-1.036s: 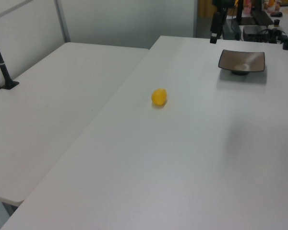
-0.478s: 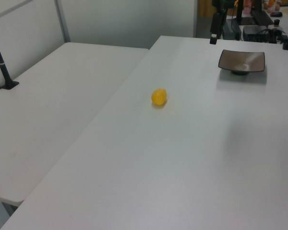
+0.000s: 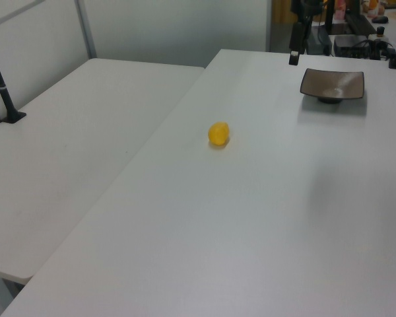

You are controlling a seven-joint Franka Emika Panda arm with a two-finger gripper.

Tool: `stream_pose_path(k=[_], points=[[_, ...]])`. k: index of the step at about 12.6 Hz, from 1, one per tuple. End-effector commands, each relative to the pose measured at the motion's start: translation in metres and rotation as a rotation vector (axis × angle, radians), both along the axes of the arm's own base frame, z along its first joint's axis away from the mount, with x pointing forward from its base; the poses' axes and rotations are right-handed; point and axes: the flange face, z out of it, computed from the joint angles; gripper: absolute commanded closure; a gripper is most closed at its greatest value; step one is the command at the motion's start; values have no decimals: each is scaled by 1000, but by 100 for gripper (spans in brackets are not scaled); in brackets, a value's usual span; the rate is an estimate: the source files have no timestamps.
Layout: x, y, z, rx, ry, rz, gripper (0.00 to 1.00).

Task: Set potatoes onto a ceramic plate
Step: 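Move the open gripper over the yellow potato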

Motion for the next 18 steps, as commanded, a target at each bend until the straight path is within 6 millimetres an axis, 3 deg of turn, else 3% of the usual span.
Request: stream_pose_path(k=[1,7,10,14,18], points=[[25,5,-17,8,-64,3,0],[98,6,-45,-6,-110,-22,0],[117,6,-57,2,-147,-98,0],[137,14,-74,43,-161,-436,0],[150,37,-119,18,-138,-888,0]])
